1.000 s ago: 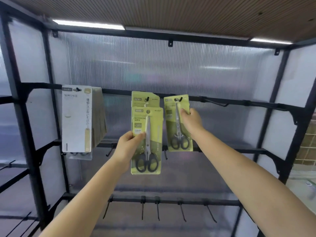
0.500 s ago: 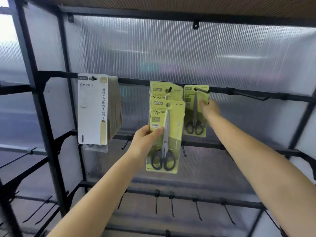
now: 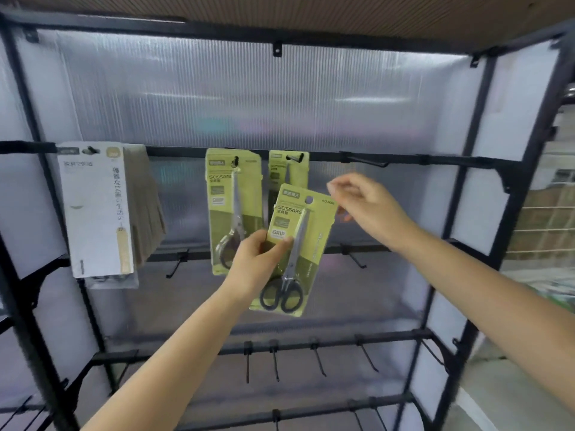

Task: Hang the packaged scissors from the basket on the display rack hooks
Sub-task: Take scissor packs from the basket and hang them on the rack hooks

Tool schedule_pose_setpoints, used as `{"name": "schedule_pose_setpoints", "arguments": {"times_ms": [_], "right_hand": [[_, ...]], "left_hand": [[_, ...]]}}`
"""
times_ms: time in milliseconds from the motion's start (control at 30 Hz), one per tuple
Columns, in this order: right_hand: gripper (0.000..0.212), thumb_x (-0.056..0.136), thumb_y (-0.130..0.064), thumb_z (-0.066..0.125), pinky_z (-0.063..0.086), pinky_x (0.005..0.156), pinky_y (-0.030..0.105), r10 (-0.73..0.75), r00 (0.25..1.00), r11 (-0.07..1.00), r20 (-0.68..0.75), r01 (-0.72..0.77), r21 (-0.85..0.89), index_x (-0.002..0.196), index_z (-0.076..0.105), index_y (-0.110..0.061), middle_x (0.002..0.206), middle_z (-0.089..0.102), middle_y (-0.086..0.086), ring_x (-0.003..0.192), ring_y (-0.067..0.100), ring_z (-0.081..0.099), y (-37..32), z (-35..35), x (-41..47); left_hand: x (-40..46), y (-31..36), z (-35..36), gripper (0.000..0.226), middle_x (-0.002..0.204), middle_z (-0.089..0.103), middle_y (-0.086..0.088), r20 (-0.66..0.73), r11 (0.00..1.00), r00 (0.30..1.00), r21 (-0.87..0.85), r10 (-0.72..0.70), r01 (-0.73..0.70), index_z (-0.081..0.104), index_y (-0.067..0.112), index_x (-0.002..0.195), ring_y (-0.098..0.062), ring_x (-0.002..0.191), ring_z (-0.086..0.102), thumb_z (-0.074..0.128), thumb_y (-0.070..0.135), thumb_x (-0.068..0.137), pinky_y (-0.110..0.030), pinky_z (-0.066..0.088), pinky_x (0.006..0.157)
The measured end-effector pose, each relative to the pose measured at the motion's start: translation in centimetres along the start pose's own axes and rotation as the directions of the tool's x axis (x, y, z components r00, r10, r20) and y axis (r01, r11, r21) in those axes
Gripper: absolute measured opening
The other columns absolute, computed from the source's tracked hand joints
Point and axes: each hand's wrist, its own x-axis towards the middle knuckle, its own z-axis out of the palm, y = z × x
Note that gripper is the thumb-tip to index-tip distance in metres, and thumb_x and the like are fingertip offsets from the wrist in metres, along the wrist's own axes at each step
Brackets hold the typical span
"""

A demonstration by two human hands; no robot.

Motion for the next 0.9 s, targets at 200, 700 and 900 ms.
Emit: {"name": "schedule_pose_setpoints", "arguments": {"times_ms": [200,700,900], "right_hand": [[0.020,0.090,-0.017,0.061,0.042,0.071,0.018,-0.011,1.000,0.989,-0.012,0.009,-0.150,0.082,0.051,-0.033,0.080,0.056,-0.018,0.071,-0.008,0.054,0.7,-1.9,-2.4],[0.017,0.092,-0.015,0.058,0.039,0.073,0.013,-0.097,0.995,0.977,0.000,0.096,-0.193,0.107,0.061,-0.011,0.095,0.058,-0.010,0.088,0.003,0.052,-3.2,-1.5,3.8],[0.015,0.091,-0.015,0.059,0.039,0.085,0.022,-0.083,0.995,0.977,-0.054,0.071,-0.201,0.104,0.064,-0.009,0.096,0.061,-0.006,0.091,0.005,0.053,-3.0,-0.3,6.0]], "left_hand": [[-1.1,-0.2,4.1,0.005,0.091,0.068,-0.002,0.084,0.999,0.996,-0.048,-0.005,0.009,0.063,0.020,0.094,-0.012,0.080,0.060,0.059,0.020,0.092,-0.029,0.052,0.075],[-1.9,-2.0,1.4,0.015,0.061,0.056,0.009,-0.095,0.993,0.993,-0.101,-0.063,0.054,0.063,0.013,0.078,-0.005,0.061,0.052,0.058,0.014,0.092,-0.020,0.050,0.063],[-1.0,-1.7,0.3,0.014,0.069,0.057,-0.002,-0.112,0.995,0.993,-0.097,-0.028,0.017,0.062,0.011,0.080,-0.010,0.064,0.053,0.057,0.013,0.092,-0.021,0.052,0.061]]}}
